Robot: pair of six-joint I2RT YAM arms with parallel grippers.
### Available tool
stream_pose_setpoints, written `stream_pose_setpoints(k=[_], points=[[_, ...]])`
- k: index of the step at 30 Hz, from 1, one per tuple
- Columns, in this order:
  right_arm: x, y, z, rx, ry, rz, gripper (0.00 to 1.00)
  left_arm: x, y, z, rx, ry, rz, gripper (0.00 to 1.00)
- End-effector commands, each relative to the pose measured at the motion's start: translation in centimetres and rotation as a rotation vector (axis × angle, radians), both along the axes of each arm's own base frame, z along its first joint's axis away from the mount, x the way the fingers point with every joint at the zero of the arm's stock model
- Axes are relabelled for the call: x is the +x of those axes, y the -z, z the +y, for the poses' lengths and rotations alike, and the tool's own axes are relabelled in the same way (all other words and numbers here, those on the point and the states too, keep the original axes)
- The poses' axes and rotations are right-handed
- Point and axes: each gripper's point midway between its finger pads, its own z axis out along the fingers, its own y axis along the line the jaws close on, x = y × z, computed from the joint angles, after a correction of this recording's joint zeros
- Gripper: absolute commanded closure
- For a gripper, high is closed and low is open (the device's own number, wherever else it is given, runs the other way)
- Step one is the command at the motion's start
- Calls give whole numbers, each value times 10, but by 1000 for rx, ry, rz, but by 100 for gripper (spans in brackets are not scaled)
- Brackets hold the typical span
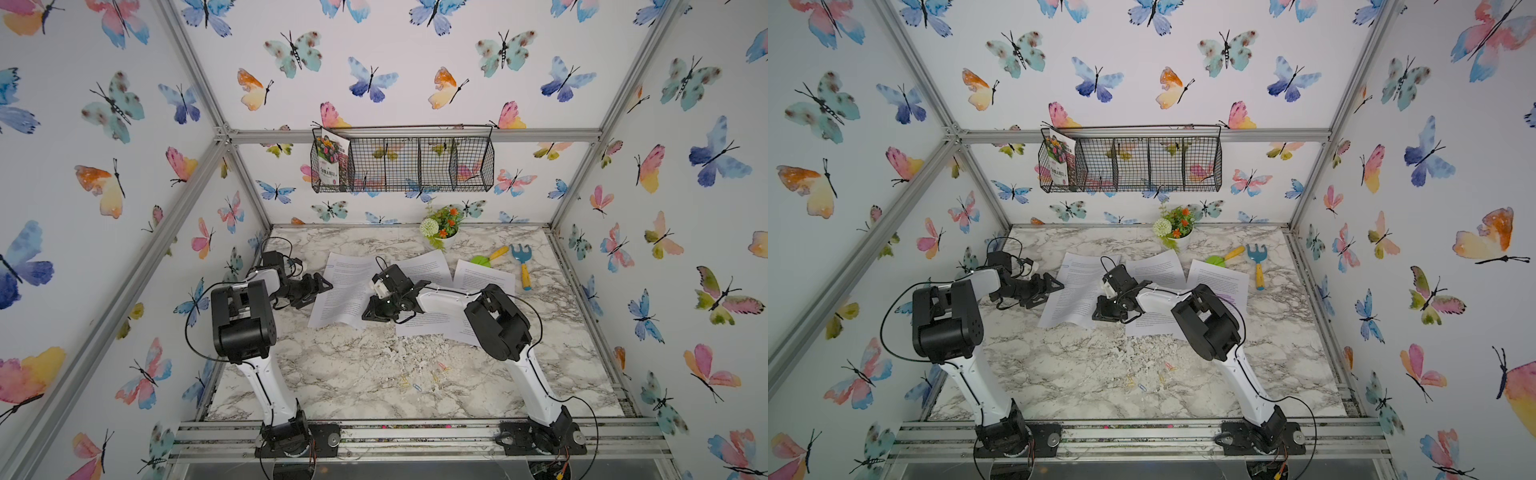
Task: Unclip the paperclips from the documents
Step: Pick up the document from the center of the board.
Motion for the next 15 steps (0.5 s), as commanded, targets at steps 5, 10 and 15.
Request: stream_pose_setpoints(k=[5,10,15], points=[[-9,26,-10,-87,-25,25,79,-15,-17,-12,-72,3,37,23],[-13,31,-19,-132,-43,15,79,-13,-33,-15,-121,-5,31,25],[-15,30,-25,-154,-51,-1,79,-16,-48,-5,-117,-35,18,31]])
